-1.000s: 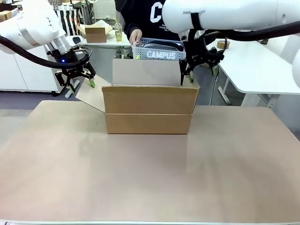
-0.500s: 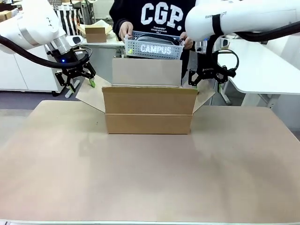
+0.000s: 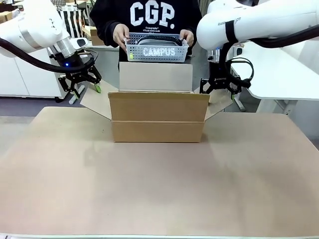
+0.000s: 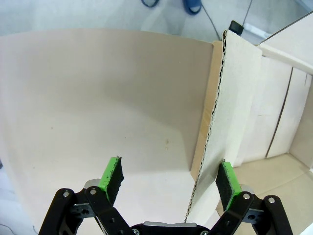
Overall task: Pack the gift set into the box.
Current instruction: Place both hands on the side flaps of the Package Box and spread them outward, then lift both hands away from the flaps of the Package Box.
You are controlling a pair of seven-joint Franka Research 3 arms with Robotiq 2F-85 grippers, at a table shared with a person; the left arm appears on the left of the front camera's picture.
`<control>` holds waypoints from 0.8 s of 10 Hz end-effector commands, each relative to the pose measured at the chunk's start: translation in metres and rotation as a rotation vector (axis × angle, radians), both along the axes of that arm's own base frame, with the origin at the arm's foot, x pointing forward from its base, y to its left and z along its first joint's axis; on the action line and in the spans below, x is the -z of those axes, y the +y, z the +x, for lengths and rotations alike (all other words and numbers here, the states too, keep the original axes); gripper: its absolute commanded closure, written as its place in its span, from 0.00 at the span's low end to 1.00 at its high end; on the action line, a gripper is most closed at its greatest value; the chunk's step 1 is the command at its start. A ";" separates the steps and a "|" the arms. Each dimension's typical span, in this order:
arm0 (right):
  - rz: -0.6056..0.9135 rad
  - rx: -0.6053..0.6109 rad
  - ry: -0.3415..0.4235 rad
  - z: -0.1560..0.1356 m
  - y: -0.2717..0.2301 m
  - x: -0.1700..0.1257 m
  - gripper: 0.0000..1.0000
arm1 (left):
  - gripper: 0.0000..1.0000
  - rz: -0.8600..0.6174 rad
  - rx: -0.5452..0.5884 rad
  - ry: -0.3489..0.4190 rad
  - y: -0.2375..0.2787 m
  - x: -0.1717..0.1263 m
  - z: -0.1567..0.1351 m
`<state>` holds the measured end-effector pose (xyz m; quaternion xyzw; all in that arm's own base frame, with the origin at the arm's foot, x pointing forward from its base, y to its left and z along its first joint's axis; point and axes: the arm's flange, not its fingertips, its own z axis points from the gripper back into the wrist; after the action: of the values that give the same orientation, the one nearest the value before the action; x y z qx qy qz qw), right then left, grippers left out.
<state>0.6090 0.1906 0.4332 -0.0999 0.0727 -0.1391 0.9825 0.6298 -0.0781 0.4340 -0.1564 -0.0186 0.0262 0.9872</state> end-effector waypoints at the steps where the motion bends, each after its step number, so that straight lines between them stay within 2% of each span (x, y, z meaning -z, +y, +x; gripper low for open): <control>1: 0.002 -0.018 0.001 0.001 0.000 -0.006 0.00 | 0.00 0.017 -0.012 -0.002 0.001 -0.001 0.000; 8: 0.002 -0.018 0.001 0.001 0.000 -0.006 0.00 | 0.00 0.017 -0.012 -0.002 0.001 -0.001 0.000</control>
<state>0.6089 0.1934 0.4358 -0.0992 0.0708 -0.1367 0.9831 0.6298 -0.0781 0.4339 -0.1564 -0.0185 0.0263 0.9872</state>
